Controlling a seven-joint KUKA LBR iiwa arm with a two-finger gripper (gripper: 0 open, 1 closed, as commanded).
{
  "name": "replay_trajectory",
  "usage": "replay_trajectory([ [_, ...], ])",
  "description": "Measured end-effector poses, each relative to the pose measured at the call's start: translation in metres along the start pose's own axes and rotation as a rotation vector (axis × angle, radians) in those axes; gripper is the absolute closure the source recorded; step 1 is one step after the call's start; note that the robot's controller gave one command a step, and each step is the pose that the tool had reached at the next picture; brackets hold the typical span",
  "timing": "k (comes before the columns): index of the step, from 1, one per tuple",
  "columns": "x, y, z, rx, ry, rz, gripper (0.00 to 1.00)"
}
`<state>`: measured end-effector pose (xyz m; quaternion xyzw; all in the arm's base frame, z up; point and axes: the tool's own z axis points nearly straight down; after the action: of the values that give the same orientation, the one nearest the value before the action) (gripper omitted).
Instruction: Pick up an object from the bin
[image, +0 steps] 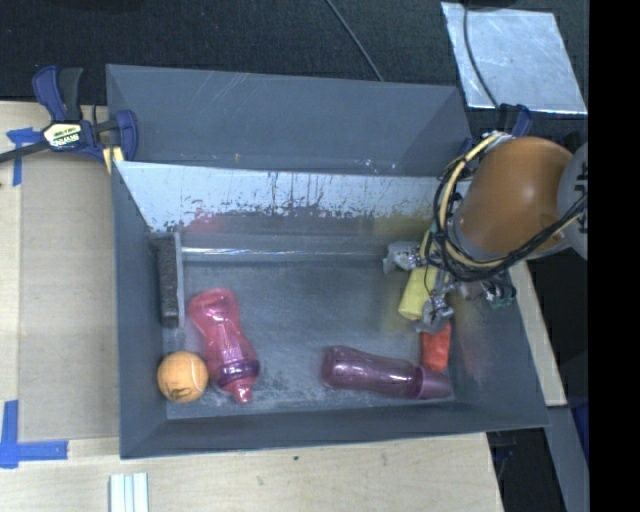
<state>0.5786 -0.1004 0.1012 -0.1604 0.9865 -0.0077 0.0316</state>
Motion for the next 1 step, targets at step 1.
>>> replay_trajectory([
  [1, 0.0349, 0.0026, 0.0288, -0.021, 0.035, -0.086, 0.0],
])
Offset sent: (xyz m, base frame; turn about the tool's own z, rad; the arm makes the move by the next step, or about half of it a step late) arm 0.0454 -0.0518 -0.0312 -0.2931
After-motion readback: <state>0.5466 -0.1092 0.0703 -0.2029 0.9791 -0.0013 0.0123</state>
